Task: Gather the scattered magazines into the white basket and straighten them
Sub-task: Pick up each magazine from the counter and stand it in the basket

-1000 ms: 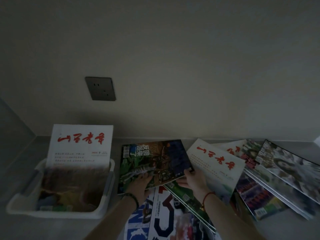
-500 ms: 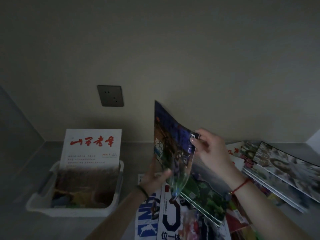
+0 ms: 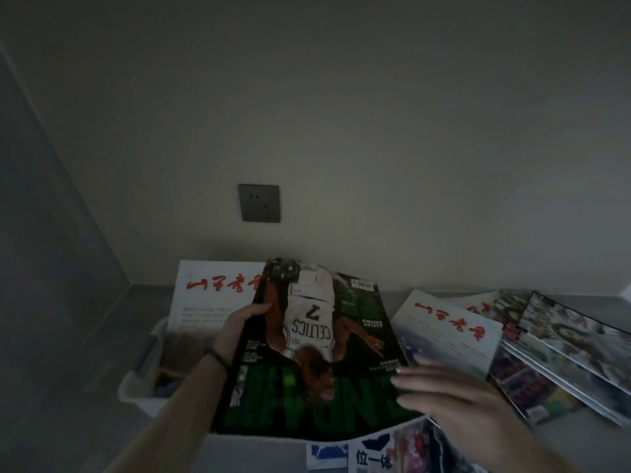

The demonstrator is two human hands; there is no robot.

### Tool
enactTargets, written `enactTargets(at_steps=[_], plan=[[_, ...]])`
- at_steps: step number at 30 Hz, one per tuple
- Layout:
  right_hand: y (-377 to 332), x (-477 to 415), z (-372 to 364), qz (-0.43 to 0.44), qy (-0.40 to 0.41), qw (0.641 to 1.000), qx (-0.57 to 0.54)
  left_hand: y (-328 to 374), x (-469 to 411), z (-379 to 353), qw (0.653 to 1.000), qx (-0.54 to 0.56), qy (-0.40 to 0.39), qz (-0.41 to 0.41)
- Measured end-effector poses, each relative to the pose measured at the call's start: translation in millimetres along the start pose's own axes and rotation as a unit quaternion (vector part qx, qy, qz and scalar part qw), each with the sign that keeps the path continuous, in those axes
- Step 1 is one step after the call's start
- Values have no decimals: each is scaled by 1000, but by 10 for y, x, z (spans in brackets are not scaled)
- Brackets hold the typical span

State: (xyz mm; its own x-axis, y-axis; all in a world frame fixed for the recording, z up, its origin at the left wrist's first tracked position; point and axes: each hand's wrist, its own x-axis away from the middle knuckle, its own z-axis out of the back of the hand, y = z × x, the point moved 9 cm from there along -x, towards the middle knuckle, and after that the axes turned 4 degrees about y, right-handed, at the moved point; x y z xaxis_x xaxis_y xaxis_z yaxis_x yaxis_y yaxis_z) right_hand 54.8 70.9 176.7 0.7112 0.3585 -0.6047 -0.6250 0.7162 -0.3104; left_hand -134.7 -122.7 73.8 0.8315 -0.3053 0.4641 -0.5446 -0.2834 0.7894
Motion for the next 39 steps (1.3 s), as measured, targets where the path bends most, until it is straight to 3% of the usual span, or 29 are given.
enactTargets(at_steps=[3,5,6,8,9,11,16,17,18,21,23,26,28,29,31,33,36,38,39], plan=[[330,15,-144,-177,25,979,-98,93,190,43,996,73,-48,-8],[507,82,-384,-338,34,901,-269,192,273,18,989,127,-79,-17],[545,122,-542,-417,45,829,-369,281,314,6,984,148,-99,-25],[543,152,-942,-537,71,630,-557,490,443,-11,974,171,-138,-49],[482,106,-1100,-558,77,552,-615,588,516,-27,971,173,-152,-59],[269,-83,-1366,-555,53,458,-693,715,637,-51,968,169,-167,-75],[-281,-561,-1595,-414,92,317,-848,978,797,53,942,240,-165,-167],[-350,-667,-1579,-396,96,310,-859,1004,821,98,940,241,-156,-185],[-393,-753,-1574,-399,88,334,-849,1026,845,157,941,231,-140,-205],[-224,-844,-1583,-492,79,475,-725,1067,888,394,943,190,-102,-254],[-69,-940,-1400,-516,108,524,-669,1089,900,611,947,148,-86,-270],[-17,-1274,-1037,-485,143,571,-646,1004,892,1048,967,11,22,-255],[-37,-1510,-853,-477,151,607,-617,940,945,1257,945,-173,129,-246],[-64,-1624,-802,-475,144,625,-602,941,960,1288,923,-244,151,-257],[-157,-1826,-798,-470,107,653,-585,935,965,1149,898,-316,94,-291],[-253,-1994,-855,-461,82,668,-579,990,966,1001,869,-354,62,-339],[-352,-2242,-914,-438,73,676,-588,1248,1040,1019,824,-358,170,-405],[-304,-2363,-933,-412,71,715,-560,1409,1059,1103,813,-335,215,-425],[-201,-2372,-916,-402,94,753,-512,1475,1038,1167,818,-323,228,-417]])
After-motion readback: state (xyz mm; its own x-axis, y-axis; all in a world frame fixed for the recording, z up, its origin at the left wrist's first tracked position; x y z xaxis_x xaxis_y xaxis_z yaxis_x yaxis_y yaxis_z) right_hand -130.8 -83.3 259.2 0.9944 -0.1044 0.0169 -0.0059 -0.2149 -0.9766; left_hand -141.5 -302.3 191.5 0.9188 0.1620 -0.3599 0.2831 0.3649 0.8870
